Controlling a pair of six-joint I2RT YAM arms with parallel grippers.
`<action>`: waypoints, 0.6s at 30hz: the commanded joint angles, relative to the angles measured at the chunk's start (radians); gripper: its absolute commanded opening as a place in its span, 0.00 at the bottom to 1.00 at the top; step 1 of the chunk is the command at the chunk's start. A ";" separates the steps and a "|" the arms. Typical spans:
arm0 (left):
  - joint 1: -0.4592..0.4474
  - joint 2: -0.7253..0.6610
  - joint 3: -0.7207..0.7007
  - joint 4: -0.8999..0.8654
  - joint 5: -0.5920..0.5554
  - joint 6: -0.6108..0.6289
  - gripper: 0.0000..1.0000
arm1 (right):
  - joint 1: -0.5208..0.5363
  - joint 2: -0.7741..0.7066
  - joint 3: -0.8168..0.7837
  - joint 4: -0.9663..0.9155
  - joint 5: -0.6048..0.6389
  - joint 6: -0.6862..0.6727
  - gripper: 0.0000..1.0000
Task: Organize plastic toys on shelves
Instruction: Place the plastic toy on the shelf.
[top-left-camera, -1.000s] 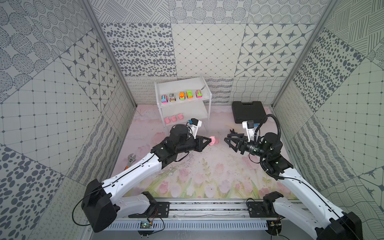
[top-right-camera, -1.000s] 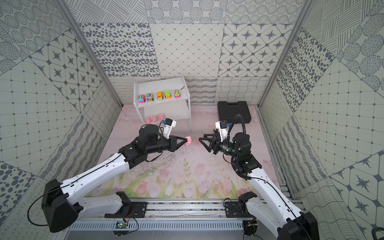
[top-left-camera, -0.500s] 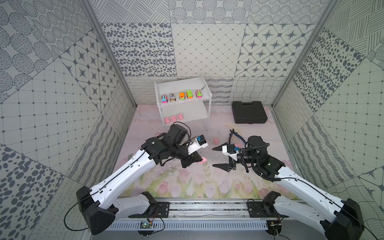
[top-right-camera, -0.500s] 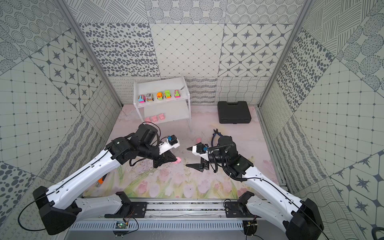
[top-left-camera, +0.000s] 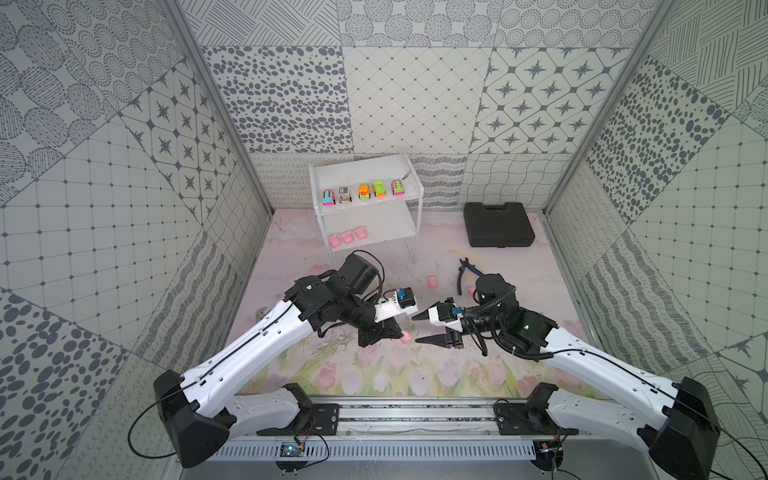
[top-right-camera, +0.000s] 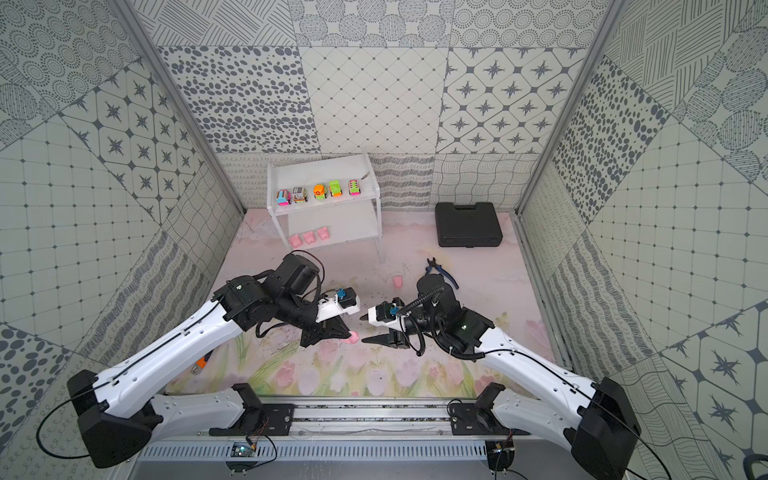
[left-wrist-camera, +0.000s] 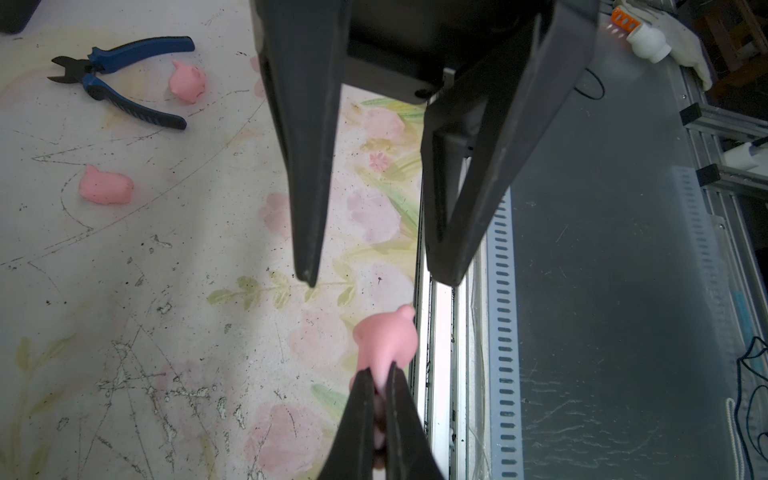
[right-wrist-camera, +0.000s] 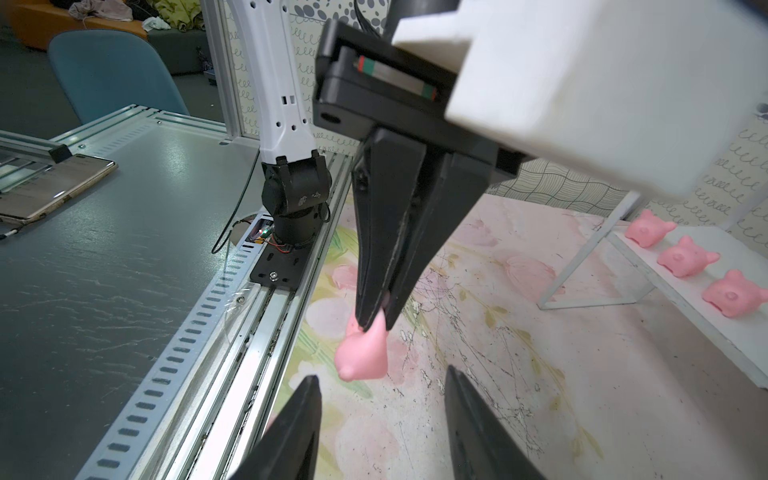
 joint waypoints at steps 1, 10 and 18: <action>-0.001 -0.004 0.001 -0.020 0.051 0.034 0.00 | 0.026 0.017 0.024 0.007 0.017 -0.010 0.48; -0.001 -0.005 0.000 -0.013 0.054 0.012 0.00 | 0.076 0.041 0.027 0.009 0.055 -0.013 0.38; -0.001 -0.008 -0.008 0.006 0.060 -0.006 0.00 | 0.091 0.050 0.030 0.021 0.067 -0.011 0.31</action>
